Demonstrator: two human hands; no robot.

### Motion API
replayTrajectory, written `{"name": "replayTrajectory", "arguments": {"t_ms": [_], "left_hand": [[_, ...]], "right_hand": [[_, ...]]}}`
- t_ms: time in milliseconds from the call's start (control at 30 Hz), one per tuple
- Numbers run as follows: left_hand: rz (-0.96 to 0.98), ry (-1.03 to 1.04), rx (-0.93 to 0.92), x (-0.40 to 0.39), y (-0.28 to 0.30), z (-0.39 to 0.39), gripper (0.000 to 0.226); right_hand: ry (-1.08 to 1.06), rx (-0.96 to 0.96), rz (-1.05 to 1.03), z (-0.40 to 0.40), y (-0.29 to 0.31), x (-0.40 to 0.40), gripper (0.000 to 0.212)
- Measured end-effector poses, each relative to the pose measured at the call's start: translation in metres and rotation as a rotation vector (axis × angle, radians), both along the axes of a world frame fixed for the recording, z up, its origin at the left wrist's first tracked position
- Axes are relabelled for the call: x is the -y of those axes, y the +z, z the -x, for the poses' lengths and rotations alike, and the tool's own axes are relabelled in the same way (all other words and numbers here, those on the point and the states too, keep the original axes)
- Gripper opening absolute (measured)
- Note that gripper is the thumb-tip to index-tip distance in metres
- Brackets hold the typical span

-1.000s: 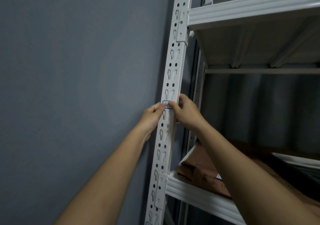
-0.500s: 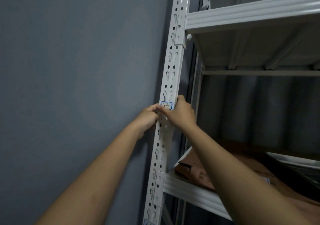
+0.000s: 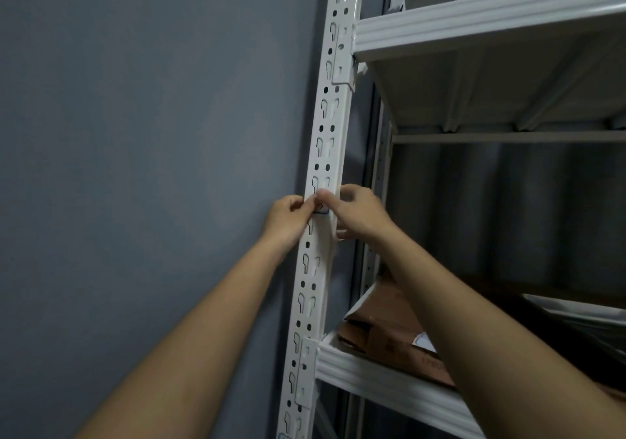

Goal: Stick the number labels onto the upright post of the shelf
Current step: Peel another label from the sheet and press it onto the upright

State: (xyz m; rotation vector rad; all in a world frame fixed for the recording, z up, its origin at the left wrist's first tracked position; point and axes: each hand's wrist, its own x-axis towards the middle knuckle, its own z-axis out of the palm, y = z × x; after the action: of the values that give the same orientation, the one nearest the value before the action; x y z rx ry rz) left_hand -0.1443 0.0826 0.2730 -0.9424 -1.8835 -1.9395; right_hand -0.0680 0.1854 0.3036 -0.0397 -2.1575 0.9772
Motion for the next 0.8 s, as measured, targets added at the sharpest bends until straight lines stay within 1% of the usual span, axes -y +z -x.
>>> {"name": "replayTrajectory", "arguments": {"t_ms": [67, 100, 167, 267, 300, 367, 467, 567, 667, 800], "left_hand": [[-0.029, -0.019, 0.044, 0.0, 0.0, 0.001, 0.024], [-0.041, -0.041, 0.066, 0.0, 0.001, 0.001, 0.022], [-0.071, -0.082, 0.101, -0.001, 0.001, -0.001, 0.021], [-0.109, -0.091, 0.101, -0.002, 0.002, -0.002, 0.019], [-0.1, -0.099, 0.102, -0.001, 0.002, -0.002, 0.016], [-0.058, -0.169, 0.114, 0.004, 0.001, 0.0, 0.011], [0.026, -0.243, 0.145, 0.011, -0.002, 0.006, 0.02], [0.042, -0.23, 0.124, 0.011, -0.004, 0.003, 0.025], [-0.014, -0.193, 0.118, 0.007, -0.003, 0.002, 0.028], [-0.056, -0.189, 0.114, 0.004, 0.0, 0.002, 0.026]], "right_hand": [[-0.15, -0.088, -0.075, 0.008, -0.004, 0.004, 0.038], [-0.168, -0.109, -0.084, 0.009, -0.005, 0.004, 0.038], [-0.151, -0.113, -0.083, 0.011, -0.005, 0.001, 0.035], [-0.027, -0.06, -0.062, 0.008, -0.003, -0.004, 0.027], [0.008, -0.05, -0.051, 0.008, -0.003, -0.005, 0.026], [0.008, -0.046, -0.036, 0.008, -0.002, -0.005, 0.028], [-0.1, -0.051, -0.062, 0.01, -0.003, 0.002, 0.033], [-0.236, -0.061, -0.139, 0.011, -0.009, 0.008, 0.048], [-0.186, -0.094, -0.109, 0.011, -0.014, 0.005, 0.047], [-0.063, -0.037, -0.101, 0.009, -0.013, 0.0, 0.047]]}}
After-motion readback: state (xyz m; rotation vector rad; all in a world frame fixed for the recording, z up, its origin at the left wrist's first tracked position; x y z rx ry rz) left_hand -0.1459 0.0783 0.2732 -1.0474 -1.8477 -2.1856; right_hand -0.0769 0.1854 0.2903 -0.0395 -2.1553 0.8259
